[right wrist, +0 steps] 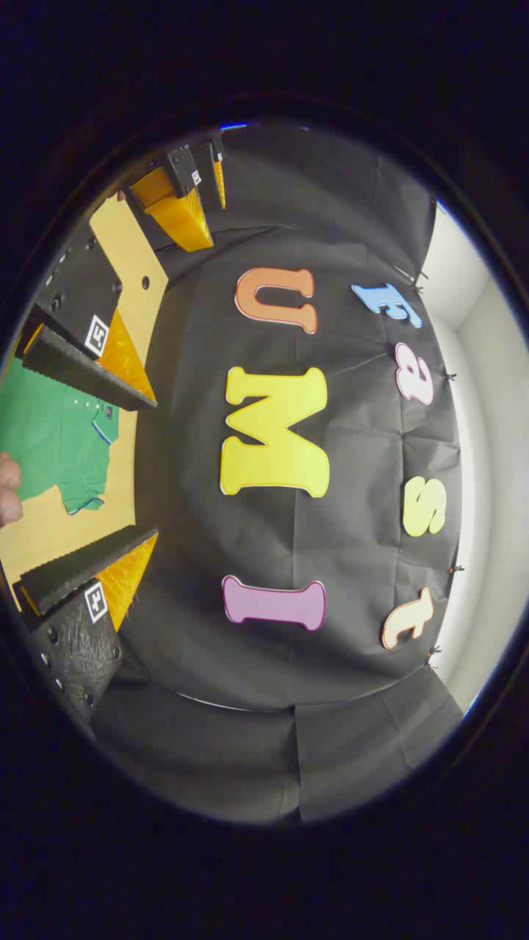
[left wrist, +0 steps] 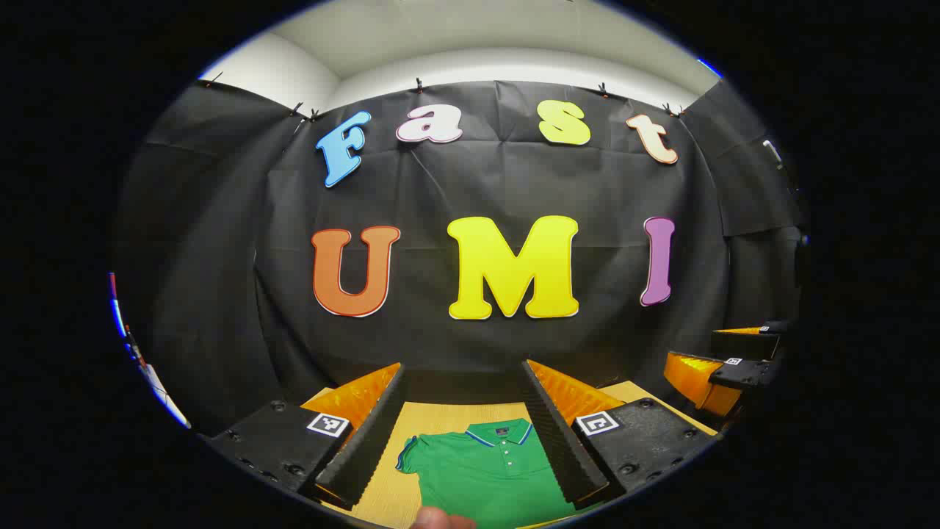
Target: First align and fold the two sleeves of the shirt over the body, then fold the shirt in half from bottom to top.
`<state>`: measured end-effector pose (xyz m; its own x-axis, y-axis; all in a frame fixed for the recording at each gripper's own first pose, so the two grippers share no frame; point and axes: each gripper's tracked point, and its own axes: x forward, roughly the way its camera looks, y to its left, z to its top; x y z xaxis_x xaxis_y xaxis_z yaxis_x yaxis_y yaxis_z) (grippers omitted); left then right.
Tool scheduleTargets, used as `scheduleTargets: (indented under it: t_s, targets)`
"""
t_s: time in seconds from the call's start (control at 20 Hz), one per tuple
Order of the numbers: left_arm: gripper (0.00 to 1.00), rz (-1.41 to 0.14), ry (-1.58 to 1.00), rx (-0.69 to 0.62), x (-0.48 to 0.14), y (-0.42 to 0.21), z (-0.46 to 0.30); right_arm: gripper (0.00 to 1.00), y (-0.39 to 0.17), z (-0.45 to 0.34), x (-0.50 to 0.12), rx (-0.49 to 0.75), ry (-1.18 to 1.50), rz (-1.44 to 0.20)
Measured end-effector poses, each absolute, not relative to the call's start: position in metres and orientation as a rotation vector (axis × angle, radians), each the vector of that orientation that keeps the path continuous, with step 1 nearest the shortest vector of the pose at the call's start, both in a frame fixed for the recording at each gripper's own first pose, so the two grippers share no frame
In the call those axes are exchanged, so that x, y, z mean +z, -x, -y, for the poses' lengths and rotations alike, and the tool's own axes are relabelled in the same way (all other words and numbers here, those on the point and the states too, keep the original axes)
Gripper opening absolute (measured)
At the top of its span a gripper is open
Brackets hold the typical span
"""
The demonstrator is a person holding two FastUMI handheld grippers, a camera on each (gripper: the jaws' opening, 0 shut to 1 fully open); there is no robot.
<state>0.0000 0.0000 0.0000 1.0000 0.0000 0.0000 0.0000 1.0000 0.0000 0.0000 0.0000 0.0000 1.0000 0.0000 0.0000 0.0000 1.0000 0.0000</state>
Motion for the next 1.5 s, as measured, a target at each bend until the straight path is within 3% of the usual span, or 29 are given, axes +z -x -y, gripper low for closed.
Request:
scheduleTargets:
  t_s: [0.15,0.2,0.25,0.9,1.5]
  targets:
    - [1.00,0.007,-0.006,-0.002,0.003,0.001,0.000,0.93,-0.001,-0.002,-0.001,0.005,0.003,-0.007]
    - [1.00,0.006,-0.006,-0.005,0.003,0.001,0.001,0.96,-0.002,-0.001,-0.002,0.006,-0.003,-0.016]
    - [0.96,0.003,-0.007,-0.007,0.003,0.002,0.000,0.96,-0.002,-0.001,-0.003,0.007,-0.009,-0.022]
    - [0.96,-0.043,-0.023,0.002,-0.016,-0.006,-0.004,0.95,-0.014,0.006,-0.020,0.006,0.009,-0.085]
    - [0.96,-0.103,-0.031,0.011,-0.037,-0.012,0.006,0.95,-0.073,0.050,-0.118,0.001,0.036,-0.301]
